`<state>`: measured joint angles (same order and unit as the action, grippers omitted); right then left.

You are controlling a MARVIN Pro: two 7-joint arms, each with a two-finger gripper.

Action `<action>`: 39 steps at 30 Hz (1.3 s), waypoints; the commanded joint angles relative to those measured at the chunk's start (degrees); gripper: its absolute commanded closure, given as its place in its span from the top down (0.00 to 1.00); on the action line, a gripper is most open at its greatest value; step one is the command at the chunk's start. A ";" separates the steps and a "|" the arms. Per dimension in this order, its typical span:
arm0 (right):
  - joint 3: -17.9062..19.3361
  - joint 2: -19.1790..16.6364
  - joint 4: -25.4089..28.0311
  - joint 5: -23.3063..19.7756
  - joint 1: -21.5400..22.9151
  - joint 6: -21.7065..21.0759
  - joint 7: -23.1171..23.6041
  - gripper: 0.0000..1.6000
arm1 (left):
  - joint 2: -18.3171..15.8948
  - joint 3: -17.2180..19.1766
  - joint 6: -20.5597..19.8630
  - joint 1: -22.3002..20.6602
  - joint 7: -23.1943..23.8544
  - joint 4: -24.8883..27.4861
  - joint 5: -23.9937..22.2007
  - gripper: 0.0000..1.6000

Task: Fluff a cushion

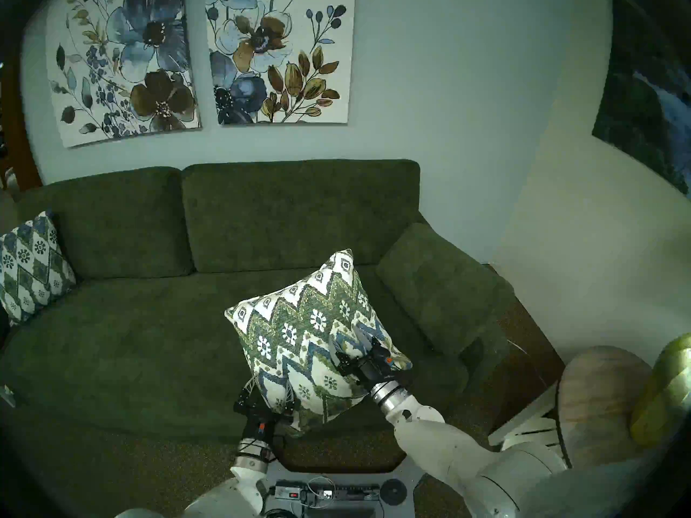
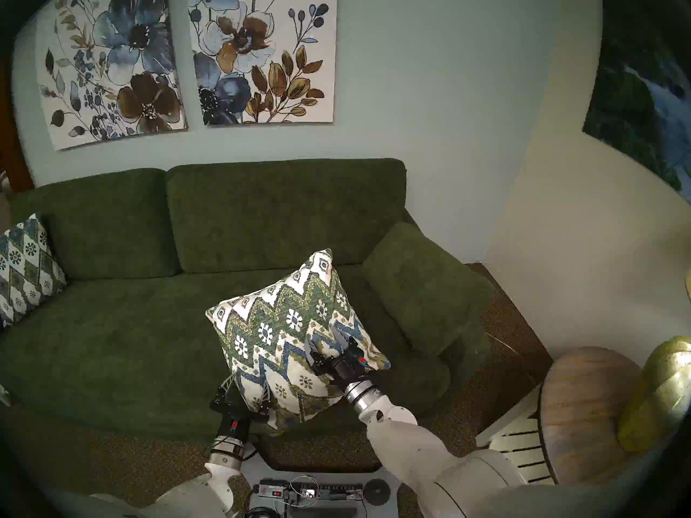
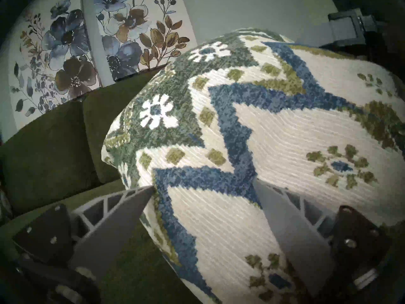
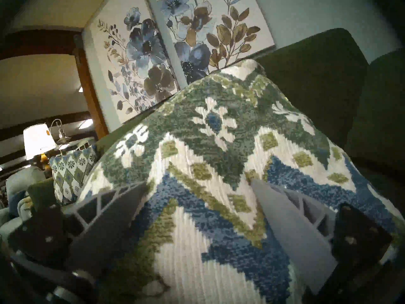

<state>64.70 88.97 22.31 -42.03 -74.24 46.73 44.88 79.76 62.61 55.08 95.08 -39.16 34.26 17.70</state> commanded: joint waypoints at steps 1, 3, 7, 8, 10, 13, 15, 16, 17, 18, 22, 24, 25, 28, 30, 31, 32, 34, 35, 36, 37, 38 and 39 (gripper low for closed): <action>-0.56 -0.29 -3.10 0.36 -1.67 -1.39 -0.16 1.00 | -0.47 -0.68 -0.08 1.99 -1.02 4.73 0.87 1.00; -0.68 -0.02 -3.06 0.37 -1.70 -1.16 -0.11 1.00 | 0.73 -1.78 -0.08 2.31 -0.85 6.75 1.71 1.00; -0.95 0.64 -3.14 0.33 -1.73 -0.84 -0.08 1.00 | 1.21 -3.45 -0.08 2.45 -1.20 9.98 3.40 1.00; -1.00 0.77 -3.10 0.30 -1.73 -0.76 -0.11 1.00 | 1.19 -3.79 -0.08 2.42 -1.27 10.55 3.83 1.00; -1.06 0.94 -3.12 0.18 -1.67 -0.57 -0.22 1.00 | 1.06 -4.56 -0.08 2.62 -1.63 11.98 4.80 1.00; -1.10 1.29 -3.11 -0.16 -1.49 -0.20 -0.58 1.00 | 0.09 -5.12 -0.08 2.58 -2.65 14.55 6.26 1.00; -1.17 1.53 -3.11 -0.28 -1.47 -0.03 -0.73 1.00 | -0.98 -4.70 -0.08 1.98 -3.38 15.74 6.84 1.00; -1.20 1.66 -3.16 -0.38 -1.47 0.07 -0.87 1.00 | -1.57 -4.52 -0.08 1.69 -3.81 16.59 7.25 1.00; -1.24 1.79 -3.19 -0.43 -1.47 0.14 -0.95 1.00 | -2.19 -4.14 -0.08 1.19 -4.21 17.23 7.46 1.00; -1.27 1.90 -3.24 -0.50 -1.48 0.21 -1.06 1.00 | -2.74 -3.89 -0.08 0.84 -4.55 17.90 7.78 1.00; -1.33 2.26 -3.34 -0.76 -1.44 0.47 -1.40 1.00 | -4.51 -3.10 -0.08 -0.35 -5.54 20.42 9.17 1.00; -1.33 2.32 -3.35 -0.81 -1.41 0.52 -1.45 1.00 | -4.84 -2.91 -0.08 -0.68 -5.68 20.98 9.51 1.00; -1.34 2.49 -3.41 -0.94 -1.34 0.64 -1.56 1.00 | -5.62 -2.51 -0.08 -1.30 -5.98 22.25 10.46 1.00; -1.37 2.79 -3.55 -1.16 -1.20 0.77 -1.64 1.00 | -7.04 -1.78 -0.08 -2.25 -6.33 24.53 12.15 1.00; -1.39 2.87 -3.63 -1.21 -1.16 0.79 -1.65 1.00 | -7.54 -1.52 -0.08 -2.57 -6.41 25.19 12.68 1.00; -1.47 2.96 -3.81 -1.21 -1.13 0.78 -1.65 1.00 | -7.91 -1.09 -0.08 -2.61 -6.58 24.04 13.25 1.00; -1.58 3.02 -3.98 -1.18 -1.11 0.76 -1.62 1.00 | -8.53 -0.82 -0.08 -3.29 -6.76 26.76 13.59 1.00; -1.83 3.23 -4.37 -1.10 -1.08 0.72 -1.48 1.00 | -9.52 -0.06 -0.08 -4.24 -7.03 27.76 14.66 1.00; -1.91 3.29 -4.52 -1.06 -1.06 0.73 -1.44 1.00 | -9.93 0.26 -0.08 -4.55 -7.16 28.51 15.08 1.00; -1.99 3.34 -4.69 -1.03 -1.02 0.75 -1.40 1.00 | -10.43 0.72 -0.08 -5.00 -7.33 29.19 15.66 1.00; -2.05 3.39 -4.83 -1.01 -1.00 0.78 -1.38 1.00 | -10.90 1.08 -0.08 -5.32 -7.44 30.01 16.15 1.00; -2.11 3.43 -4.99 -0.98 -0.97 0.80 -1.36 1.00 | -11.36 1.50 -0.08 -5.71 -7.59 30.70 16.54 1.00; -2.18 3.48 -5.15 -0.95 -0.93 0.82 -1.33 1.00 | -11.88 1.91 -0.08 -6.05 -7.73 31.41 17.04 1.00</action>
<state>64.07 91.31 19.77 -44.13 -72.88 48.88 43.27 71.42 62.19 54.75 93.31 -45.99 60.35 31.94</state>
